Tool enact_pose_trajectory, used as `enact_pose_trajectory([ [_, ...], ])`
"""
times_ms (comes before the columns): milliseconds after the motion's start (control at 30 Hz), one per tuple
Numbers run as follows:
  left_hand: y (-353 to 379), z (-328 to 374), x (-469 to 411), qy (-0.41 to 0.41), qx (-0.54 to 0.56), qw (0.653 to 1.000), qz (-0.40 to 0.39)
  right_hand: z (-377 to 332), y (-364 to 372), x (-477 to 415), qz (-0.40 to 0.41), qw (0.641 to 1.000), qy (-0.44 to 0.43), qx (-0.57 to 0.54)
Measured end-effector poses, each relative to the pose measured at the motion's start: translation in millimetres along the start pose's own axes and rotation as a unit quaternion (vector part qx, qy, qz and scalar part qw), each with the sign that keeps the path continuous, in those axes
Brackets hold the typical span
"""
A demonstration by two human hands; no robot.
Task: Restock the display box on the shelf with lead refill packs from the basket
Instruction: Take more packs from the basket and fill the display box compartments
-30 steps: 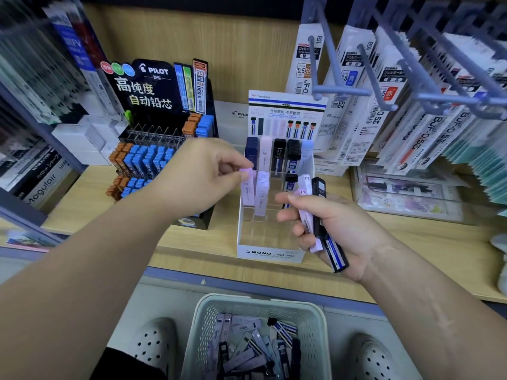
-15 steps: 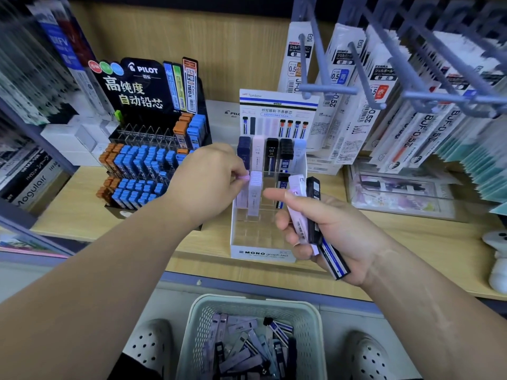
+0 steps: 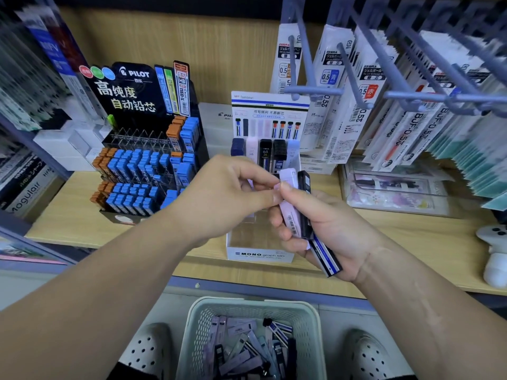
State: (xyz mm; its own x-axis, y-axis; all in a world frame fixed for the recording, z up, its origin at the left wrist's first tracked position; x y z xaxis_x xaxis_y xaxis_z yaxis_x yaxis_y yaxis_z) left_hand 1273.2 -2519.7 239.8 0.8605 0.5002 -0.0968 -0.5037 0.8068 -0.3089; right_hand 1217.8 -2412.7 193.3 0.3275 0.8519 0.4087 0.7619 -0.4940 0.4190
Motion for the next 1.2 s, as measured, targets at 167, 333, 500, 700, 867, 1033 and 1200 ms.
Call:
enact_pose_trajectory([
  [167,-3,-8,2,-0.033,0.052,0.998,-0.013,1,4,-2,-0.005,1.000,-0.005,-0.004],
  [333,-14,-15,0,-0.102,0.120,0.988,0.004,2,-4,-3,0.033,0.999,0.004,0.019],
  [500,-55,-6,-5,-0.073,0.129,0.986,0.075,4,-10,-6,0.042,0.999,0.018,-0.003],
  [700,-85,-8,-4,-0.024,-0.059,0.990,0.126,9,-20,-6,0.091,0.995,0.033,0.033],
  [867,-66,-15,-5,-0.004,-0.141,0.985,0.100,10,-21,-5,0.099,0.994,0.037,0.028],
  [1033,-49,-14,-6,0.046,-0.239,0.966,0.092,12,-19,-7,0.077,0.996,0.041,-0.001],
  [1200,-42,-17,-13,0.107,-0.339,0.929,0.099,9,-21,-7,0.057,0.998,0.035,-0.022],
])
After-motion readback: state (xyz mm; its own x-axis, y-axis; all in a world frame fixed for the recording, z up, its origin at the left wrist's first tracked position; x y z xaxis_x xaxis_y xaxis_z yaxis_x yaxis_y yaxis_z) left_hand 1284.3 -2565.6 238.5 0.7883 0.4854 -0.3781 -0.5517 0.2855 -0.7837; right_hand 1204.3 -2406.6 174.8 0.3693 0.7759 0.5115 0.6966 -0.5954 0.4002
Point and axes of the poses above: each hand's wrist, its own x-axis away from the middle knuckle, its own y-axis out of the palm, z = x × y, the point moved 8 cm from there along -x, towards the middle knuckle, and after that the axes turned 3 degrees about z, right-handed, at the moved point
